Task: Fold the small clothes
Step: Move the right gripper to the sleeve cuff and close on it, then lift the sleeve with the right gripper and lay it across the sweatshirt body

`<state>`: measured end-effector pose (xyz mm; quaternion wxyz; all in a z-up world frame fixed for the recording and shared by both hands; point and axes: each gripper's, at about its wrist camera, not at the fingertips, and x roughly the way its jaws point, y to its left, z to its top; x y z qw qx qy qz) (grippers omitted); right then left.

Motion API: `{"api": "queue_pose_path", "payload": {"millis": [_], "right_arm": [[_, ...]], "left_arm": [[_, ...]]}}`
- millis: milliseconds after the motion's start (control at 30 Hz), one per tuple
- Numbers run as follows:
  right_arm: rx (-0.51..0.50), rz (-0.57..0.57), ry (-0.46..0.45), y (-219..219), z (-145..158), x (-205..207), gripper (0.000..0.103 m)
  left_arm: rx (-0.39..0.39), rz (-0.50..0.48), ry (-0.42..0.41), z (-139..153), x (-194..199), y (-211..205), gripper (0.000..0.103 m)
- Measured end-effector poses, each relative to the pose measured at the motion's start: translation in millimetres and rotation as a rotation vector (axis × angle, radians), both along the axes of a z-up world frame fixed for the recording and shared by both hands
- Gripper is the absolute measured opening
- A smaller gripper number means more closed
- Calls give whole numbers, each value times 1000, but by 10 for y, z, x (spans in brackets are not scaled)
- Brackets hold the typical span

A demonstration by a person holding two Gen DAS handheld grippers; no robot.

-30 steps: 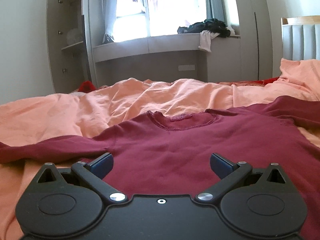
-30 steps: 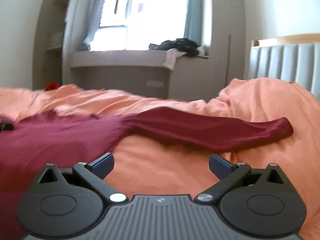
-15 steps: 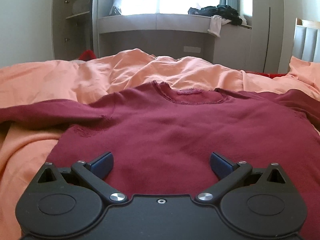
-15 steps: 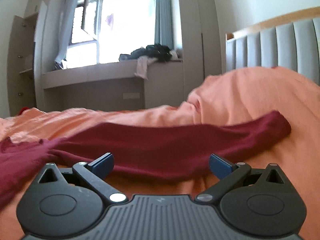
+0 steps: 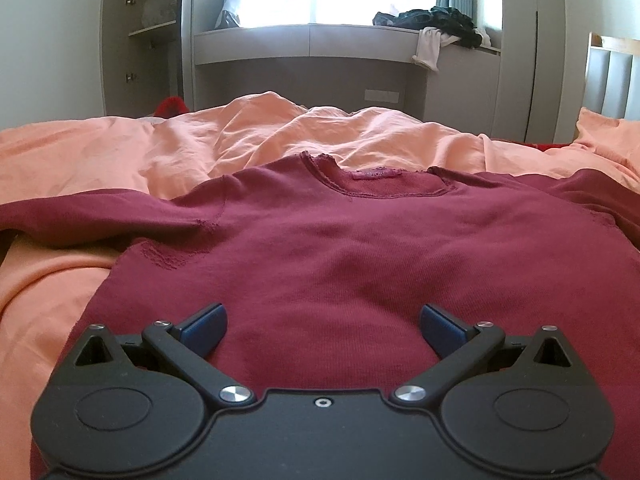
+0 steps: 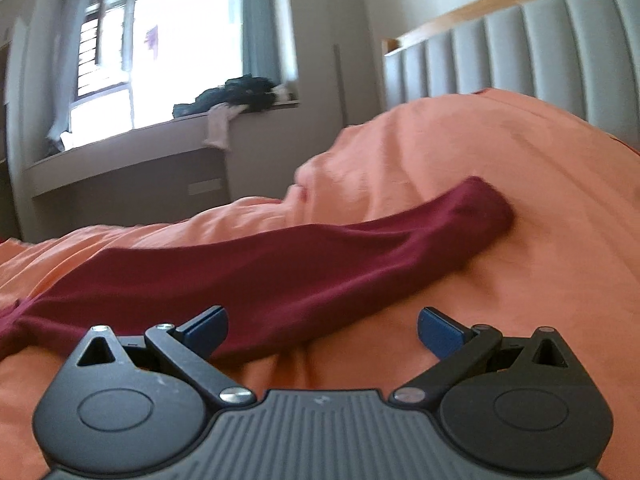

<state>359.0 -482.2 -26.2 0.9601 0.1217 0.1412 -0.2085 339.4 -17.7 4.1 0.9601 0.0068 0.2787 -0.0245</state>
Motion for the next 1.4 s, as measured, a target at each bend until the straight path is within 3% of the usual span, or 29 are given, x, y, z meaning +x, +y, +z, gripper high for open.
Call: {"api": "queue_pose_path", "payload": {"millis": [167,333,500,567,633,767,900,1167,1400], "right_arm": [[97,-23,-97,-268,45,-70,103],[199,-154,-141,-577,61,-38,99],[188,-238,-133,-690,55,92,70],[188,-255,-126,-706,49,141,41],[193,-275,-122,-734,51,176,19],[205,-265,-171,-652,178,158,11],[112,-187,-184,-377,546,212,10],[-125,128,-226,735,1386,332,10],[-353,449,-241,2094,1591,279,10]], "left_arm": [[1,0,-4,-8,-4,-8,103],[0,0,-4,-8,-3,-5,103],[-1,0,-5,-10,-2,-3,103],[-1,0,-5,-10,-2,-2,103],[-1,0,-5,-10,-2,-1,103],[-7,-2,-4,-11,-4,2,103],[-28,-8,-2,2,-8,23,103],[-137,-11,-37,244,-120,229,103],[-208,109,-118,513,-187,617,103]]}}
